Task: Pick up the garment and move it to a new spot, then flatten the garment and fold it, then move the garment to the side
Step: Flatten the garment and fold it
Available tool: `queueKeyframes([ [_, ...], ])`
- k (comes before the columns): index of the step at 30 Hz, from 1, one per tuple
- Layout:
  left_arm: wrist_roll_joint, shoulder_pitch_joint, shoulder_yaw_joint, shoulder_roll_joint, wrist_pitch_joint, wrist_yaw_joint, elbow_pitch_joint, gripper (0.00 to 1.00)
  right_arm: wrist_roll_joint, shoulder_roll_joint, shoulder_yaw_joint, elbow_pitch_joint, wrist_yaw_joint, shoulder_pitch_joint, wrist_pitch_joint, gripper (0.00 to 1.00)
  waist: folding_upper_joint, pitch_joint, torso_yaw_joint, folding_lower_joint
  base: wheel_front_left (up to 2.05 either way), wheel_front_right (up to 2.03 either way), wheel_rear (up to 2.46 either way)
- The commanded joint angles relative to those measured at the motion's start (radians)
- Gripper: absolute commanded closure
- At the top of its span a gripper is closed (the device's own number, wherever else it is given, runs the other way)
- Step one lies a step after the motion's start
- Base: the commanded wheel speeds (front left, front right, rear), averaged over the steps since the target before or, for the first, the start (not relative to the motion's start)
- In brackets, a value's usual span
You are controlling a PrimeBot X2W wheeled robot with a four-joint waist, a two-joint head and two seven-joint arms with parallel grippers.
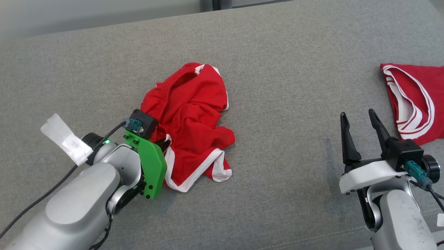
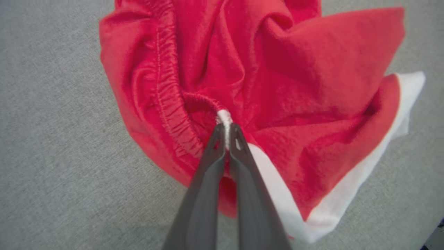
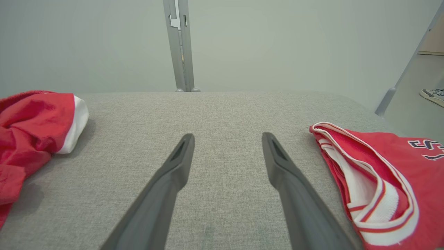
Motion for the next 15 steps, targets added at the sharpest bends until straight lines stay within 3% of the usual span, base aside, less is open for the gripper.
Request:
queueKeyframes([
  [1,-0.019,0.007,0.013,0.002,0.002,-0.003,-0.024,1.0,0.005,-0.003,-0.002,0.002,-0.001,0.004,-0.003,0.0,0.0,-0.002,0.0,0.0,0.0,0.0,0.0],
  [6,-0.092,0.014,0.054,-0.032,-0.006,-0.001,-0.122,1.0,0.013,-0.003,0.001,0.001,-0.001,0.005,-0.003,0.0,0.0,-0.005,-0.003,0.0,0.0,0.0,0.0],
  [15,-0.175,-0.044,0.128,-0.161,-0.043,0.041,-0.256,1.0,0.06,-0.003,0.035,0.004,-0.001,-0.017,-0.003,0.0,0.0,0.004,-0.058,0.0,0.0,0.0,0.0],
])
